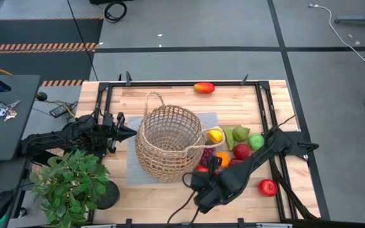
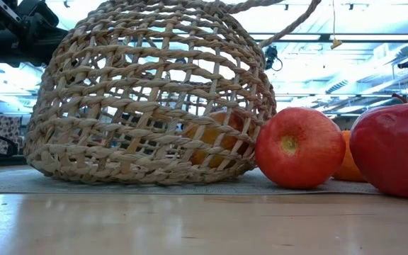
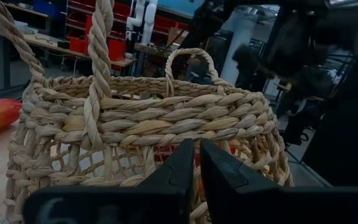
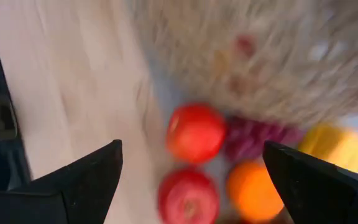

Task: Build produce basket
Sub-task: Put the red apple into the basket

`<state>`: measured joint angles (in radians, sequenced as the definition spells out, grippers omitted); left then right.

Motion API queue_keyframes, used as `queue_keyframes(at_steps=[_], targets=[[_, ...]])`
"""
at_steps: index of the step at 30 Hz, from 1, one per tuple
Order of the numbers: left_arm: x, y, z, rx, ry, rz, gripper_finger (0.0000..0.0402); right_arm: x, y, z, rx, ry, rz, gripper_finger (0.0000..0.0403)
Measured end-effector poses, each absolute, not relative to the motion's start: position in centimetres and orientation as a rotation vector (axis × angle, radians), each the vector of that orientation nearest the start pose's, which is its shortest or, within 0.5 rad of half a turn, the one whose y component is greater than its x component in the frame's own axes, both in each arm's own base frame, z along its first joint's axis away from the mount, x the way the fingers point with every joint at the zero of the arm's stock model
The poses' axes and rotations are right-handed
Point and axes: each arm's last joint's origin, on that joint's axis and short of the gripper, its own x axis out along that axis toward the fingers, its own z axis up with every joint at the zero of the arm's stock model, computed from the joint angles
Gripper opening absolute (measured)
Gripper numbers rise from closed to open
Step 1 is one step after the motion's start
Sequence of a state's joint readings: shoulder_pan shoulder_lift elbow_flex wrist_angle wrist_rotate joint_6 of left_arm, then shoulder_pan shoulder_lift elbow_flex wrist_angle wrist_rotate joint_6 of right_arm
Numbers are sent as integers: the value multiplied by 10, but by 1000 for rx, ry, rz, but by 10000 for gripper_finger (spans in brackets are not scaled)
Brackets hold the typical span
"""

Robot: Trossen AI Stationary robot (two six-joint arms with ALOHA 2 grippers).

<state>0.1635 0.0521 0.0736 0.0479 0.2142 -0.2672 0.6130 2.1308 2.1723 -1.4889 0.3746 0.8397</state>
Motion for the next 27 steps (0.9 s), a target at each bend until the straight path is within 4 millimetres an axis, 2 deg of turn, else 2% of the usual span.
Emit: queue_keyframes(at_steps=[4, 11, 19, 22, 27], targets=[[96, 10, 189, -254, -61, -59, 32, 347, 230, 280, 90, 1382, -403, 391], [96, 9, 189, -254, -61, -60, 30, 349, 230, 264, 106, 1427, -442, 391], [96, 10, 189, -254, -61, -60, 34, 310, 220, 266, 164, 1414, -535, 387], [96, 9, 189, -254, -61, -60, 30, 302, 220, 257, 222, 1349, -529, 385], [96, 10, 189, -254, -61, -60, 29, 292, 215, 231, 250, 1351, -551, 396]])
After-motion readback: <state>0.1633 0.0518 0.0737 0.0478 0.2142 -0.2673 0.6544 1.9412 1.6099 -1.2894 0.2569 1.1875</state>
